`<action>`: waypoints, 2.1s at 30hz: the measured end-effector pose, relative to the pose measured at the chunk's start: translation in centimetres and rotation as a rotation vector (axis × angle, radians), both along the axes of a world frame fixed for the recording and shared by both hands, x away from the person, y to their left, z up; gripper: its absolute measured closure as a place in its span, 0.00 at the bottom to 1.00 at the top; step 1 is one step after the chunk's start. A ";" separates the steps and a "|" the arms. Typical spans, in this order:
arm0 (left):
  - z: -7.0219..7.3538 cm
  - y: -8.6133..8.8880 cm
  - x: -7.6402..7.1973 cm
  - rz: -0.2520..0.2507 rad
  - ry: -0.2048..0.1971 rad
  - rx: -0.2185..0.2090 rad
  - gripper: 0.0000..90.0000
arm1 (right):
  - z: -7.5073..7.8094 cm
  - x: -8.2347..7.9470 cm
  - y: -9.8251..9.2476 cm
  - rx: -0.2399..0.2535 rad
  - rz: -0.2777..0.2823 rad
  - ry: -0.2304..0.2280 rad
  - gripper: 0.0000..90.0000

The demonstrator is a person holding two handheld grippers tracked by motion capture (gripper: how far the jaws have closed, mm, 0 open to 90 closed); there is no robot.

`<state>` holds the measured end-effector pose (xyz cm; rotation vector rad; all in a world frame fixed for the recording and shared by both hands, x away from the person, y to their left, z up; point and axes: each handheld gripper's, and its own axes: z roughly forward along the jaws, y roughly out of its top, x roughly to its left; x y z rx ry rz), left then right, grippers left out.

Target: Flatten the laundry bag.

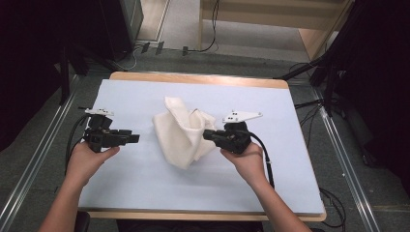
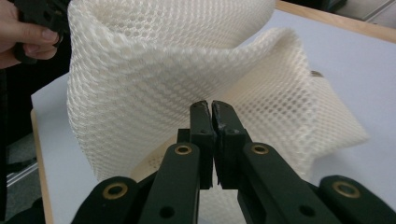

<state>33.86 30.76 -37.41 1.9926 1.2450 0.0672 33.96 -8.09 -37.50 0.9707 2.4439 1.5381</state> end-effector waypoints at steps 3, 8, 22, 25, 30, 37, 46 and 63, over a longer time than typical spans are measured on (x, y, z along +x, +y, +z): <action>0.6 -0.2 0.1 -0.006 -0.011 -0.012 0.56 | -0.2 0.0 1.2 0.003 0.025 0.007 0.99; 2.3 -0.8 0.1 -0.026 -0.046 -0.033 0.55 | -0.4 0.0 3.2 -0.012 0.066 -0.001 0.99; 4.2 0.0 0.0 -0.026 -0.058 -0.080 0.50 | -1.3 -0.3 6.8 -0.046 0.135 0.008 0.99; 4.1 0.4 0.2 -0.013 -0.045 -0.086 0.48 | -1.3 -0.6 7.2 -0.060 0.148 0.012 0.99; 4.1 0.3 0.2 -0.007 -0.046 -0.082 0.44 | -1.0 -0.9 7.0 -0.073 0.156 0.003 0.99; 4.3 1.0 0.0 0.012 -0.053 -0.082 0.49 | 2.8 -0.6 2.7 -0.036 0.089 -0.050 1.00; 4.2 1.9 0.1 0.026 -0.053 -0.050 0.57 | 2.3 1.2 -1.6 -0.049 -0.013 -0.032 1.00; 0.6 3.9 0.8 0.083 0.024 -0.044 0.79 | -2.5 4.2 -0.3 -0.116 -0.045 0.039 0.83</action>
